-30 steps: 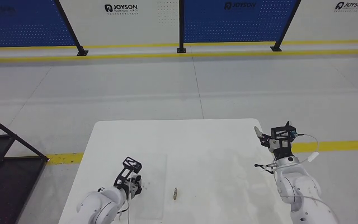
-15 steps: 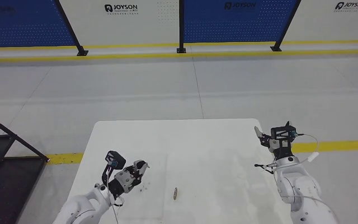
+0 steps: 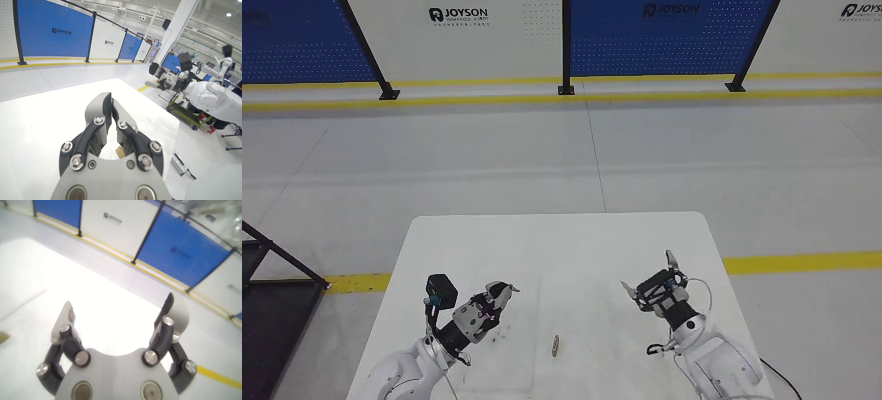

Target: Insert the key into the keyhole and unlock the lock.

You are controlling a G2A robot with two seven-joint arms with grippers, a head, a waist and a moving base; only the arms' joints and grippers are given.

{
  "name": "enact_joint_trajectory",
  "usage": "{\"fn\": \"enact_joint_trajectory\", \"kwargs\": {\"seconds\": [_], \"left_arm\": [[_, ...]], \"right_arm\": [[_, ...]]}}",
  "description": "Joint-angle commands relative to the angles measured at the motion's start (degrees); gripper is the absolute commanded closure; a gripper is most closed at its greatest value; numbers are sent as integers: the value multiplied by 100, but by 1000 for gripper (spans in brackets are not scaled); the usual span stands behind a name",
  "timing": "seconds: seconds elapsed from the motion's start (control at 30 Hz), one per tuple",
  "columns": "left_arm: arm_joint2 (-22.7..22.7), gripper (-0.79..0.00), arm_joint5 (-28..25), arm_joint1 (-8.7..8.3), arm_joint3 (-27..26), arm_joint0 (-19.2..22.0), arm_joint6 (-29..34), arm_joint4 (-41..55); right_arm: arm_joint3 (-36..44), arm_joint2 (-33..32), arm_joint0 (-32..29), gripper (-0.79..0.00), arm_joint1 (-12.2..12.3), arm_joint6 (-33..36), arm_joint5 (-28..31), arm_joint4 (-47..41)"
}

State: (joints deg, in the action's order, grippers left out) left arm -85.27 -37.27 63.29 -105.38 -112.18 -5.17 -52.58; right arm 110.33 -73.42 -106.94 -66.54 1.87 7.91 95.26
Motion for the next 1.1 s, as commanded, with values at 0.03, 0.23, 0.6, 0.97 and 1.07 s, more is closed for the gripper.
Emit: {"fn": "enact_joint_trajectory", "kwargs": {"seconds": [0.03, 0.23, 0.6, 0.97, 1.07], "left_arm": [[1, 0, 0, 0, -1, 0, 2, 2], [1, 0, 0, 0, -1, 0, 2, 2], [1, 0, 0, 0, -1, 0, 2, 2], [1, 0, 0, 0, -1, 0, 2, 2], [1, 0, 0, 0, -1, 0, 2, 2]], "right_arm": [[-87, 608, -152, -785, -22, -17, 247, 347], [-383, 1269, -259, -785, -78, 67, 594, 85], [-1253, 2123, 294, -785, -338, 519, -34, -990], [-1949, 2763, 880, -637, -606, 695, -701, -1452], [-2046, 2808, 952, -339, -632, 662, -737, -1506]]}}
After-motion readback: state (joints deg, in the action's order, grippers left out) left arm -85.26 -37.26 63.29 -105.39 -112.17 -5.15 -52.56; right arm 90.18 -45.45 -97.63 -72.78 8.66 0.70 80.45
